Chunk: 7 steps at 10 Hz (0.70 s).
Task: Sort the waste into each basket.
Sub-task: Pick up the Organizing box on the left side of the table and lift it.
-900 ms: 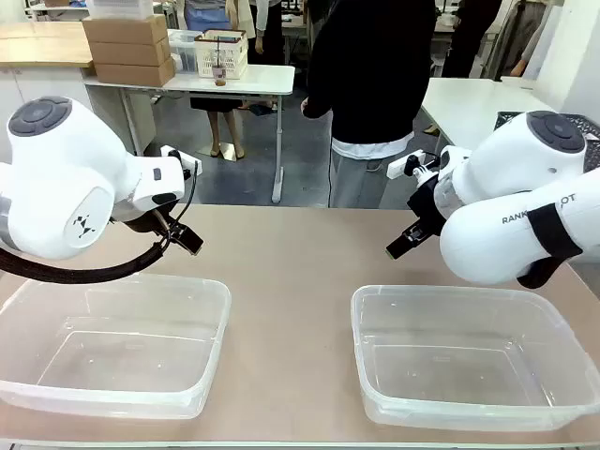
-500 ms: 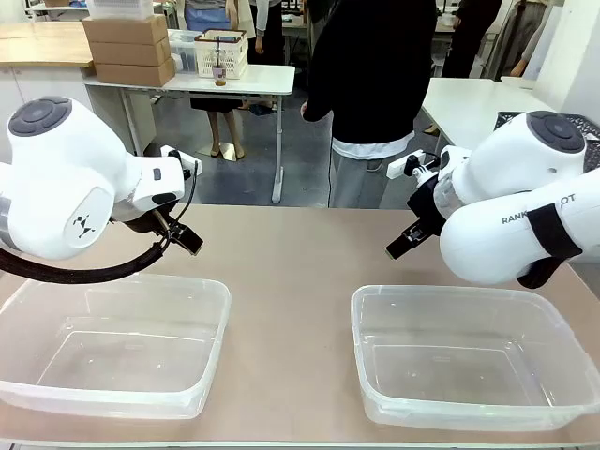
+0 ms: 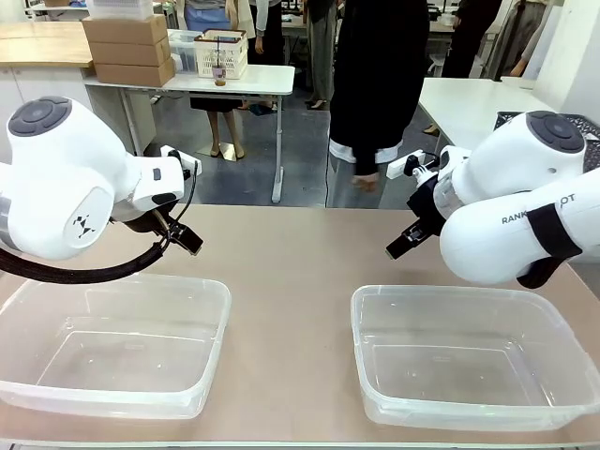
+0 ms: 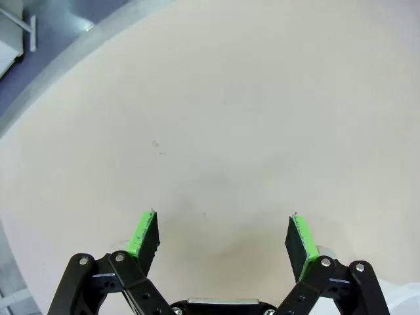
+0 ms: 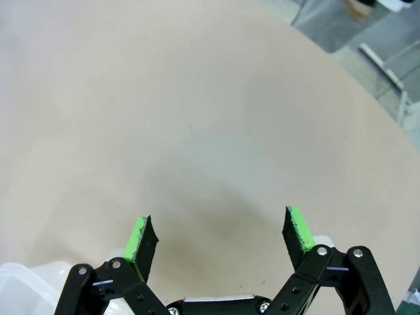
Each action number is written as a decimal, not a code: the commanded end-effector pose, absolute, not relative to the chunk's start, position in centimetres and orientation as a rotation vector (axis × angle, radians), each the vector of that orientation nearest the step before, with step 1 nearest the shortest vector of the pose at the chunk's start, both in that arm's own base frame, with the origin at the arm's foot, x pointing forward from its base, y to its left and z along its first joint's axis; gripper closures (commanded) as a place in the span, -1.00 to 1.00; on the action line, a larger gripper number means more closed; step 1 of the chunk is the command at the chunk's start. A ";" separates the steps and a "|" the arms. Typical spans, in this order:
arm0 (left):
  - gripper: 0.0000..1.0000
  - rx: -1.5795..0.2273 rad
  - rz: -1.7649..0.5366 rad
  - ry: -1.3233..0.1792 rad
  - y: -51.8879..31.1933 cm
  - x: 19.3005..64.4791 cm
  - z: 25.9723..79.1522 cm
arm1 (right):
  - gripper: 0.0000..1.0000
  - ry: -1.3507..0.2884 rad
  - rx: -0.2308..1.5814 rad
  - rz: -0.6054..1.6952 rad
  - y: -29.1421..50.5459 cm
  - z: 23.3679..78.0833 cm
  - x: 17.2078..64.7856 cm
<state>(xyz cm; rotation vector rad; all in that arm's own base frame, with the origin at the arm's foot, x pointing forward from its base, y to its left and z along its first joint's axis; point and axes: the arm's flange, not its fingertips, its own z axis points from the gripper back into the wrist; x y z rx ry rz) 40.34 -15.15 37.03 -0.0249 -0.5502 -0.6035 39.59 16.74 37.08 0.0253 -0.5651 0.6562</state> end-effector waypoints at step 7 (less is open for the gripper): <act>-1.00 -0.112 -0.397 -0.474 -14.7 28.2 51.4 | -1.00 -0.479 0.136 0.593 11.1 53.2 25.8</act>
